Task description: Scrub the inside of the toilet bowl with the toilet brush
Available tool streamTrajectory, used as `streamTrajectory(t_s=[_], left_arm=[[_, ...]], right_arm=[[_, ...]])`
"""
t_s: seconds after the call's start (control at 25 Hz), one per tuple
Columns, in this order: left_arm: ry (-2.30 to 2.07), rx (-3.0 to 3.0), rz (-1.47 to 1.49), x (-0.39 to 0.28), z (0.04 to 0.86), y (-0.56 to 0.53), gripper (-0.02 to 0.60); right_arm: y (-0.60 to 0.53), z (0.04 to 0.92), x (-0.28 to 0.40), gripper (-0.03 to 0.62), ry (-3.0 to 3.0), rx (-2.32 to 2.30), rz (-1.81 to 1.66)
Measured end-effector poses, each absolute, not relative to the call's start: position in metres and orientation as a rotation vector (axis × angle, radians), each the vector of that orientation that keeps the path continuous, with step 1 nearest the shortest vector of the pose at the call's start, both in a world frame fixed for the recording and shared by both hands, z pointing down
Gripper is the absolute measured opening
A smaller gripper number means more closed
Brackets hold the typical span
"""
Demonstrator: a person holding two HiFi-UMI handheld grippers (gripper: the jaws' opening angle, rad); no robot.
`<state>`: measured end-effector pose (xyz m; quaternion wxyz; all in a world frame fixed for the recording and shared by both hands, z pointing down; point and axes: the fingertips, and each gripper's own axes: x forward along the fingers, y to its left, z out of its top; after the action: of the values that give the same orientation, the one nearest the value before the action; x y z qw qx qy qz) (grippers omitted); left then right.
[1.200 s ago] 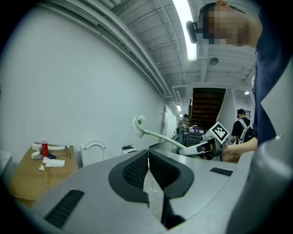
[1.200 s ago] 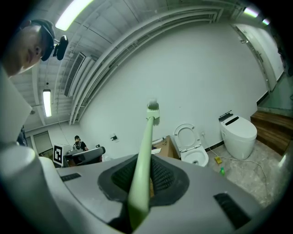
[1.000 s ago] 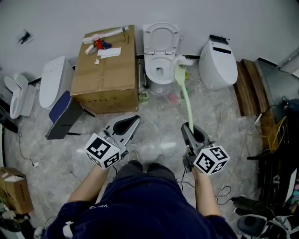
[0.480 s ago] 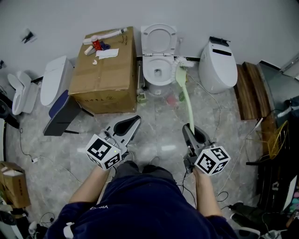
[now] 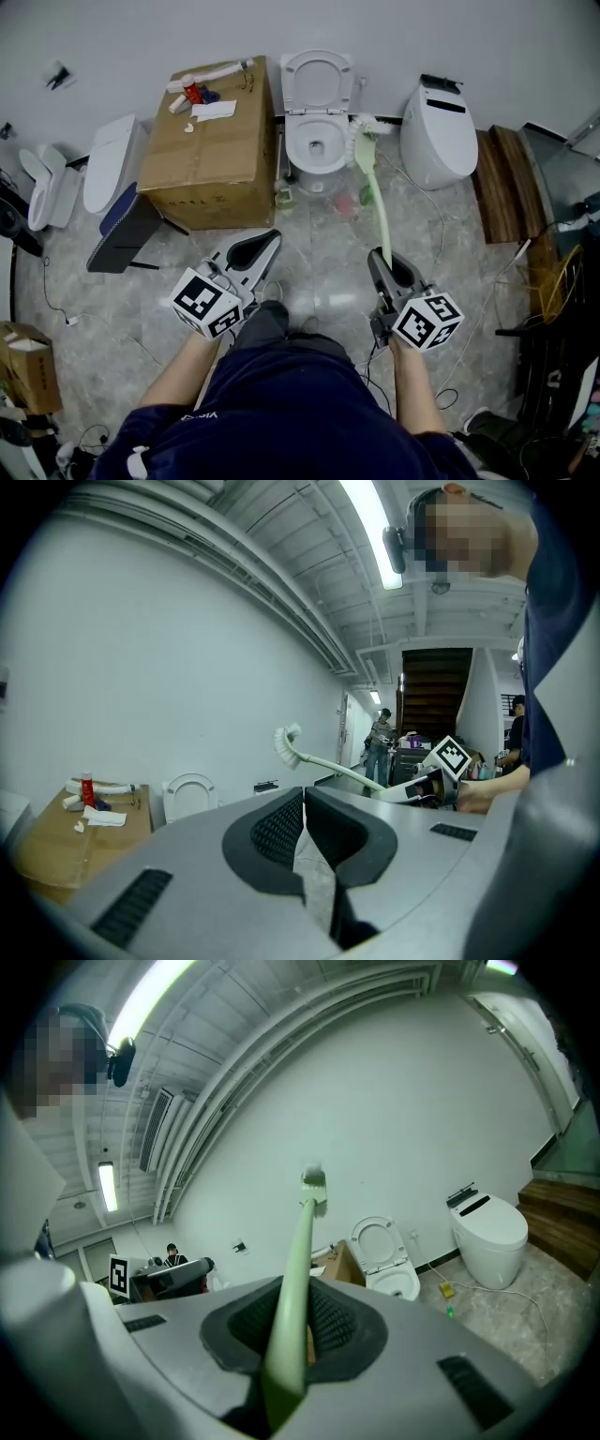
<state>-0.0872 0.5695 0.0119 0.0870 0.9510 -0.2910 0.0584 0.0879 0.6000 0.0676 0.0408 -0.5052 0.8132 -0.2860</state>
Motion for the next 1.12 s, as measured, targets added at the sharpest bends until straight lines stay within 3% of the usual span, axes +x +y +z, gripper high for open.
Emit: streamTrajectory(t_s=[1.12], left_arm=[[-0.852,2.790,0.135,-0.073,0.032,0.437,0.035]], right_arm=[[0.478,0.083,0.101,0.058,2.508,-1.580,-0.904]])
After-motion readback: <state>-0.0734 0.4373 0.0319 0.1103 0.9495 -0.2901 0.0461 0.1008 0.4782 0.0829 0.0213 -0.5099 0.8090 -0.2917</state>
